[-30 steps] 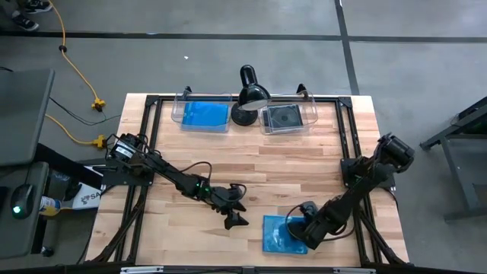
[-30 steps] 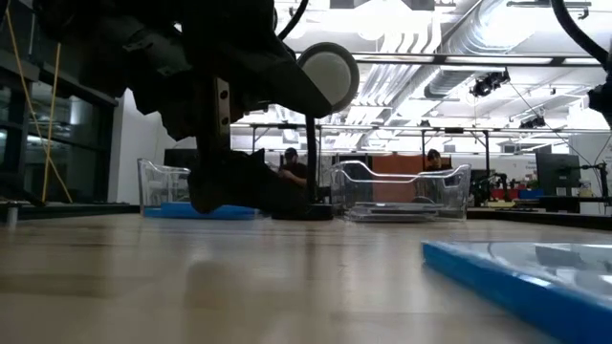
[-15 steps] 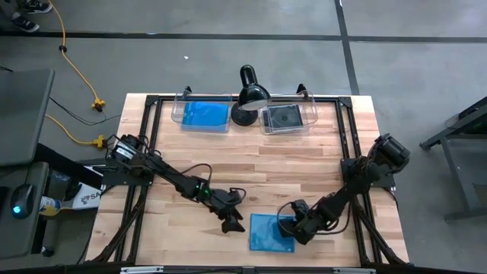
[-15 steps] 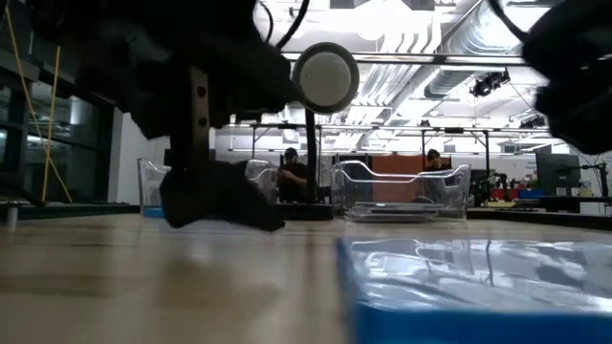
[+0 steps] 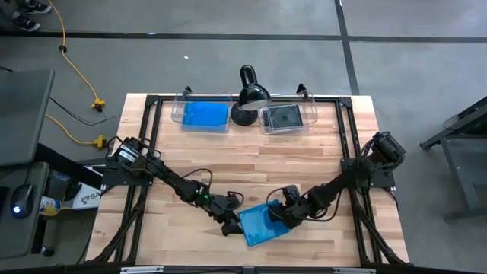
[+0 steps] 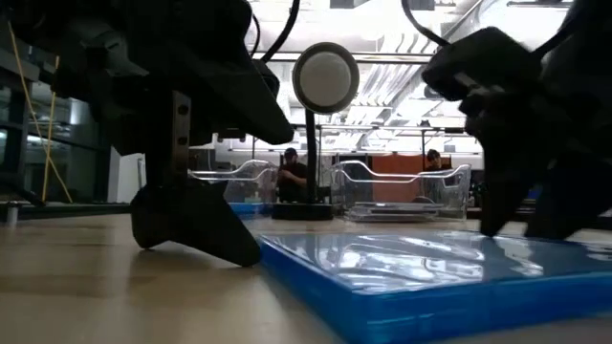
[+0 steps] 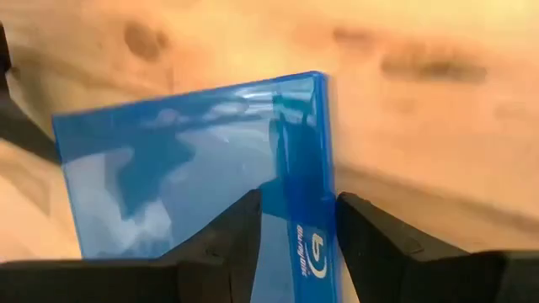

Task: Pick & place jewel cases by type
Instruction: Put the blue CD case into the left transparent bin

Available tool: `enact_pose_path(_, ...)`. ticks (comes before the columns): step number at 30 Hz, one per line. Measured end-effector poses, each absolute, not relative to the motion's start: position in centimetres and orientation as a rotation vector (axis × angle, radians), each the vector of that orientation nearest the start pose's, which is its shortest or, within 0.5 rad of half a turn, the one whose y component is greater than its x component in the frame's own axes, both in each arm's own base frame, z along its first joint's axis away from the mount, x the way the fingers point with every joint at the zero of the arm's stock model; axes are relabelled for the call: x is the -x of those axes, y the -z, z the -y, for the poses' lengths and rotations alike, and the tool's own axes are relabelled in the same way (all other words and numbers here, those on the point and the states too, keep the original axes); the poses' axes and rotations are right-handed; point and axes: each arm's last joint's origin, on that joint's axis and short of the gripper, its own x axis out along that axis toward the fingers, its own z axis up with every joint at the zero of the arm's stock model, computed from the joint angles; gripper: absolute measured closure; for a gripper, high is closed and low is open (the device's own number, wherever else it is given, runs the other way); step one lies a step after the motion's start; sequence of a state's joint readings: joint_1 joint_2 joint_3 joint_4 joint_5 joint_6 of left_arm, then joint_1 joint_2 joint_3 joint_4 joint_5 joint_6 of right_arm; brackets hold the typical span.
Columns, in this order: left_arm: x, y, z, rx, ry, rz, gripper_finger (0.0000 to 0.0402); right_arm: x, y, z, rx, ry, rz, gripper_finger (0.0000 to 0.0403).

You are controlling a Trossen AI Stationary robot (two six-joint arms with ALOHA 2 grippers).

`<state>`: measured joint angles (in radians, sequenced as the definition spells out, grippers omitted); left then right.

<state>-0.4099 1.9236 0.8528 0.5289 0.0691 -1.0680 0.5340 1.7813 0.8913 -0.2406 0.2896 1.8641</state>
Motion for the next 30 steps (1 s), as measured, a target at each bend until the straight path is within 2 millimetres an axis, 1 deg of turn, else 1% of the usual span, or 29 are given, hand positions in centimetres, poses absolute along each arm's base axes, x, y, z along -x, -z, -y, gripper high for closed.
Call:
enact_pose_path(5,-33.3,-11.4,14.5,0.928,0.044,-0.696,0.0048,-28.1,-12.3,-14.5,-1.2,0.763,-0.818,0.0259)
enact_pose_path(8,-33.4,-11.2,14.1,0.92,-0.002,-0.7,0.0049,-28.2,-12.3,-14.5,-1.195,0.761,-0.815,0.0259)
enact_pose_path(18,-34.0,-10.6,11.2,0.92,-0.094,-0.729,0.0049,-28.0,-12.2,-14.5,-1.19,0.759,-0.844,0.0259)
enact_pose_path(24,-34.4,-10.5,9.2,0.902,-0.125,-0.737,0.0048,-27.9,-12.2,-14.6,-1.177,0.745,-0.894,0.0259)
enact_pose_path(30,-34.8,-10.5,7.2,0.868,-0.178,-0.703,0.0048,-27.4,-12.1,-15.0,-1.148,0.743,-0.928,0.0259)
